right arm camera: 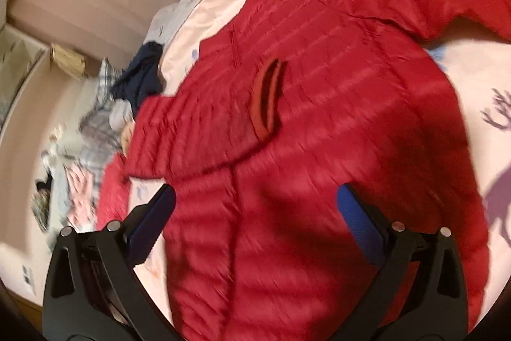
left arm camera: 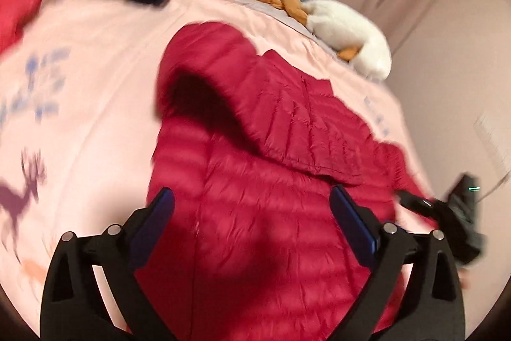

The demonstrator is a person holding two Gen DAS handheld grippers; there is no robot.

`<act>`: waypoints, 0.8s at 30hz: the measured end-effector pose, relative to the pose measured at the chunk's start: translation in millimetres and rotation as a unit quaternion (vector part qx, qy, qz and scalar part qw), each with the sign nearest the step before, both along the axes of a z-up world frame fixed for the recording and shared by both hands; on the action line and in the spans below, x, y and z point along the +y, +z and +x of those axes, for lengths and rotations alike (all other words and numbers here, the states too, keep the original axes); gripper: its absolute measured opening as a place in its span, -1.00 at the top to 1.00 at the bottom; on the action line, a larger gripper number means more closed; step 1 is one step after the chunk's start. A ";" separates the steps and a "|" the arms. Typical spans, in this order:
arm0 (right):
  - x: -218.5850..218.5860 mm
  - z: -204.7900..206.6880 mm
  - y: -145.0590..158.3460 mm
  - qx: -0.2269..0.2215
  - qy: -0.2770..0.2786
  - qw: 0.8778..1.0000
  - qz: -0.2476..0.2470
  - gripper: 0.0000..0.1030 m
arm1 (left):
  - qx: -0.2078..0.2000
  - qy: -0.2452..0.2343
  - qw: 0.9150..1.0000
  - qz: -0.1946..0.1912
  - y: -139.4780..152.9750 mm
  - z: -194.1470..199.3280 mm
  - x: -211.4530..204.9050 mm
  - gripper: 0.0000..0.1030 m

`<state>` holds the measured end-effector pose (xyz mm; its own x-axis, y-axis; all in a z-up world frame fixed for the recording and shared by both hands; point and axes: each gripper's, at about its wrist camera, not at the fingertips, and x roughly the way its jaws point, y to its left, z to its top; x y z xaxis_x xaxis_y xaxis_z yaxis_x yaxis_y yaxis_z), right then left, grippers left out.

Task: Fold large clothes

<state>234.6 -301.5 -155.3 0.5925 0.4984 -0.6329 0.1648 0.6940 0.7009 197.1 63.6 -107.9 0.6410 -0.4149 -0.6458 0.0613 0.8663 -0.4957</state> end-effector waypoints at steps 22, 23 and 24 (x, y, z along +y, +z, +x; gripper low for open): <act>5.9 71.9 57.0 -0.066 -0.032 0.984 -0.161 0.69 | 0.030 0.028 0.985 -0.166 -29.3 -30.0 66.7 -0.90; -4.6 71.4 63.0 -0.071 -0.043 0.983 -0.162 0.69 | 0.028 0.023 0.984 -0.172 -25.8 -22.5 62.3 -0.90; -14.1 71.6 66.0 -0.073 -0.051 0.983 -0.164 0.69 | 0.024 0.016 0.984 -0.177 -21.7 -14.8 57.3 -0.90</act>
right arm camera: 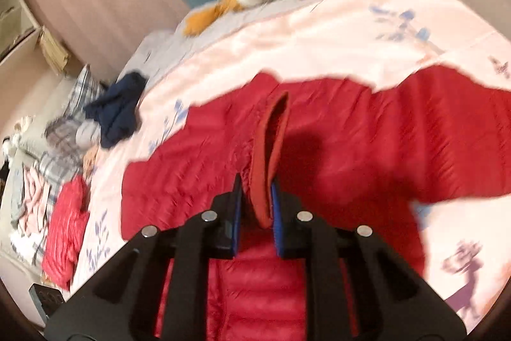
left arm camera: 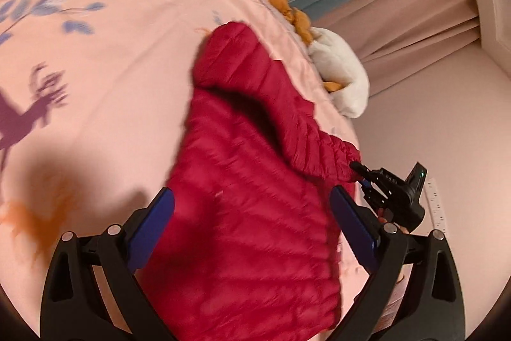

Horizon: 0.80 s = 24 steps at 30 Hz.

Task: Fold large clothes

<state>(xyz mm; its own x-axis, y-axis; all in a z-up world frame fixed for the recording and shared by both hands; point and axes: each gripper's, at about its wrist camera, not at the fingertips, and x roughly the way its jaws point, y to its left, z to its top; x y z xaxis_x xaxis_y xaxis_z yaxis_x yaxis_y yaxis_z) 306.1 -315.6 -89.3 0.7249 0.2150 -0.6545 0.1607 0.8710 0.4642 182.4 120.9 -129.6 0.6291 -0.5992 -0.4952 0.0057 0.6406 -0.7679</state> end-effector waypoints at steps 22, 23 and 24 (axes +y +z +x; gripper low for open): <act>-43.6 17.7 -53.4 0.044 0.022 0.999 0.002 0.68 | 0.058 0.026 0.998 -0.013 -32.7 160.8 -40.9 -0.76; -43.7 18.0 -55.6 0.047 0.023 0.999 -0.001 0.68 | 0.053 0.046 0.997 -0.016 -31.3 164.5 -34.9 -0.55; -43.9 18.3 -58.3 0.050 0.022 0.999 -0.003 0.68 | 0.053 0.056 0.997 -0.013 -30.8 167.1 -32.3 -0.31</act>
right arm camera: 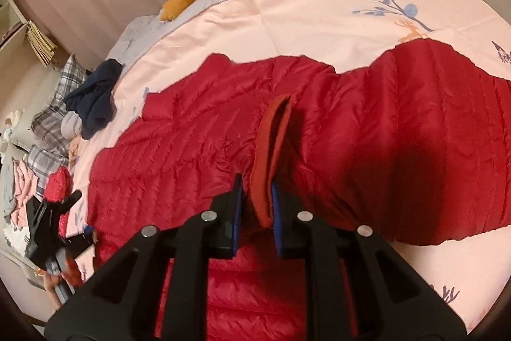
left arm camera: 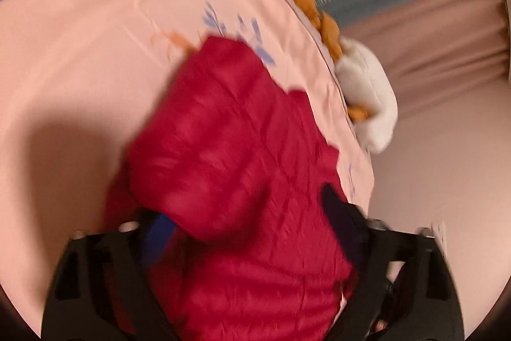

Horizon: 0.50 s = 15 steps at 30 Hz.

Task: Fold large clothes

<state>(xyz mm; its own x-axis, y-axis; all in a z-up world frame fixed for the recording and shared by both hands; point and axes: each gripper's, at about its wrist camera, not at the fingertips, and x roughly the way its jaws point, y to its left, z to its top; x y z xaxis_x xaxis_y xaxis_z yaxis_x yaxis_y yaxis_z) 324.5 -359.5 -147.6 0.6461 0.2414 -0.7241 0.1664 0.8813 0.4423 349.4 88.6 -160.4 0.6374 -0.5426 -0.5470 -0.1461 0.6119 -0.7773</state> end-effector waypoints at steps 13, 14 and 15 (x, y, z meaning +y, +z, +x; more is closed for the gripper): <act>-7.2 -0.7 -24.0 0.032 -0.014 0.999 0.007 0.55 | 0.046 0.012 0.998 0.041 -20.6 -1.0 22.0 0.25; -6.5 -2.4 -19.3 0.028 -0.015 0.999 -0.006 0.51 | 0.048 0.000 0.997 0.059 -16.4 -4.5 21.4 0.23; -6.2 -4.8 -14.0 0.023 -0.018 0.999 -0.019 0.46 | 0.047 -0.007 0.996 0.077 -12.1 -7.9 20.3 0.18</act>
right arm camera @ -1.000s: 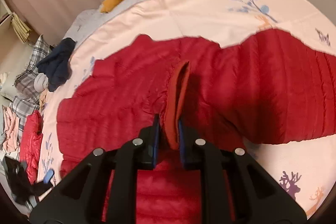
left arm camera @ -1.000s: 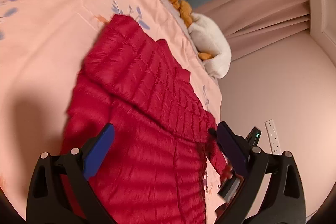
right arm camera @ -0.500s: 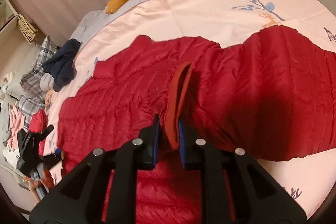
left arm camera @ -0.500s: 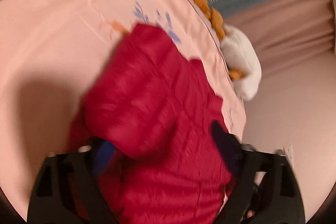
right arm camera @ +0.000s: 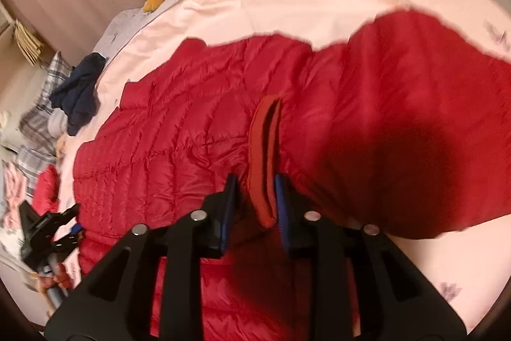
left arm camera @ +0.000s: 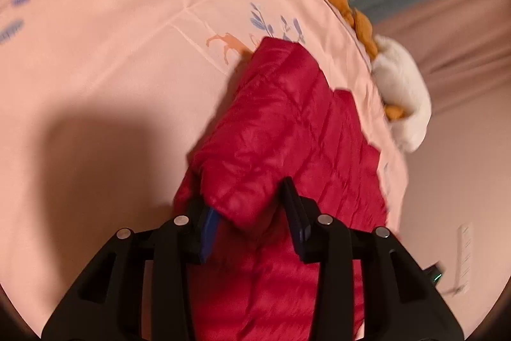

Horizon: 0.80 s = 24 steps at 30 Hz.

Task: Fold large clothes

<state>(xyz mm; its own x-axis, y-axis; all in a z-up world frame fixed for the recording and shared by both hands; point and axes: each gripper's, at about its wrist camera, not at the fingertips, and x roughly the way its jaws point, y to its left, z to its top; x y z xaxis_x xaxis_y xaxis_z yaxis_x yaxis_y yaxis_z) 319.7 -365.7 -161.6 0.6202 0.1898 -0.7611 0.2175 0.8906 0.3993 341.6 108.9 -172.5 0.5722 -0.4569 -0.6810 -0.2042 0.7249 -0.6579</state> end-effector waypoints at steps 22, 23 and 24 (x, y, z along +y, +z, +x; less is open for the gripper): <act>73.0 7.0 -7.8 -0.026 0.095 0.985 -0.144 0.16 | -0.077 -0.122 0.900 0.410 20.9 2.2 -143.6 -0.42; 73.3 7.0 -9.5 -0.025 0.098 0.984 -0.144 0.16 | -0.074 -0.118 0.899 0.415 15.8 2.2 -141.9 -0.55; 72.9 7.7 -11.3 -0.023 0.100 0.984 -0.144 0.15 | -0.070 -0.114 0.901 0.412 12.8 2.1 -139.2 -0.63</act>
<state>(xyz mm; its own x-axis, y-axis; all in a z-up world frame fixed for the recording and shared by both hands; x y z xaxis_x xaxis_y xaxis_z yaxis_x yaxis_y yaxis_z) 327.4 -292.8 -172.9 0.6279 0.0925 -0.7728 0.0145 0.9914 0.1304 343.7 -30.3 -159.7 0.6341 0.0536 -0.7714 0.0557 0.9918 0.1147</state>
